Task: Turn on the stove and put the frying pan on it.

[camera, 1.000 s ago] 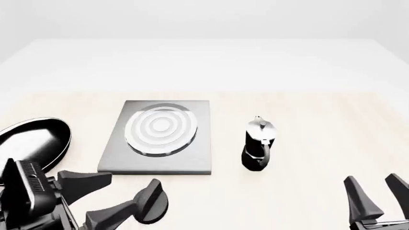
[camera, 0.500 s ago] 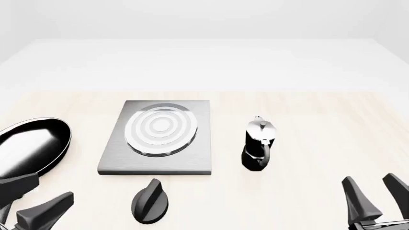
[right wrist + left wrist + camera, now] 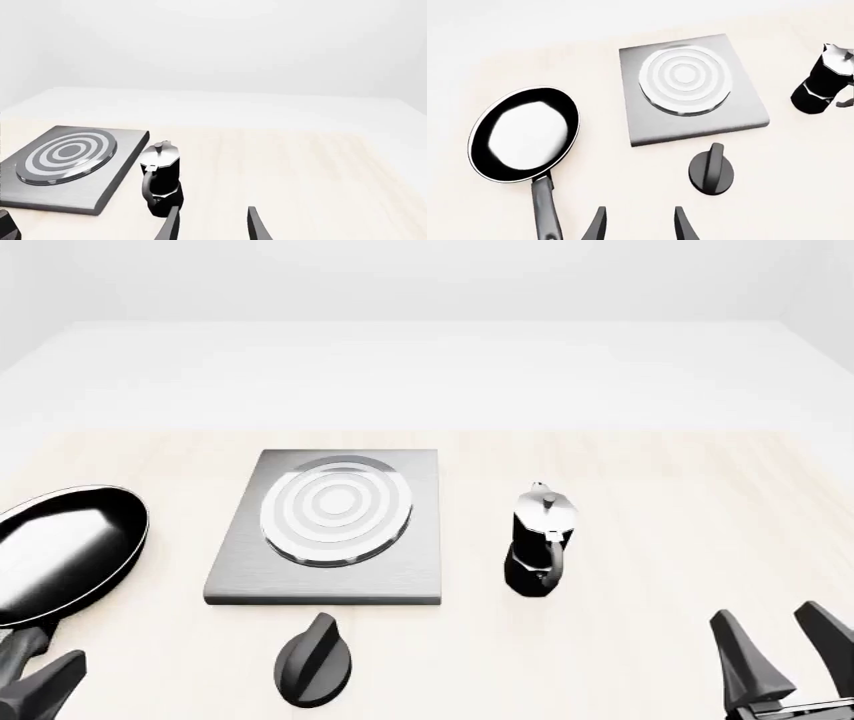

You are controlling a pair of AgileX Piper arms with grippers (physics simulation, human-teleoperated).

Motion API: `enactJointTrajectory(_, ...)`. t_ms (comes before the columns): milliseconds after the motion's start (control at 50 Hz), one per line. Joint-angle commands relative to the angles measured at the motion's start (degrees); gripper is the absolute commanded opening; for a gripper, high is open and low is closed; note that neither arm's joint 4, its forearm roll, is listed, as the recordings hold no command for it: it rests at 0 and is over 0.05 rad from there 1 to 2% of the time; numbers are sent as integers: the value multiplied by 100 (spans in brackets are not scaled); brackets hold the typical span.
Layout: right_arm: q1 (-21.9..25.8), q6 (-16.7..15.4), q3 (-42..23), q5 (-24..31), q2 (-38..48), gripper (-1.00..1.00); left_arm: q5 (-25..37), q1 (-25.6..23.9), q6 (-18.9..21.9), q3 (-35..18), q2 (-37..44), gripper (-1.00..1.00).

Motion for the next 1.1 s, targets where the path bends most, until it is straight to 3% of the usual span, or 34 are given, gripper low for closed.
enactJointTrajectory(20,27,18,3,-3,0,100,60,854,311,74,60,100)
enactJointTrajectory(200,69,28,4,-8,1,100,-289,1342,271,362,321,100)
enactJointTrajectory(340,92,32,-1,-22,2,100,-832,1877,479,594,744,100)
enactJointTrajectory(600,134,37,2,-34,3,100,-1387,2396,728,707,1279,100)
enactJointTrajectory(860,153,42,-2,-37,5,100,-2357,3145,1160,941,2165,100)
enactJointTrajectory(1100,192,38,-9,-45,11,100,-3118,3555,1317,1008,2944,100)
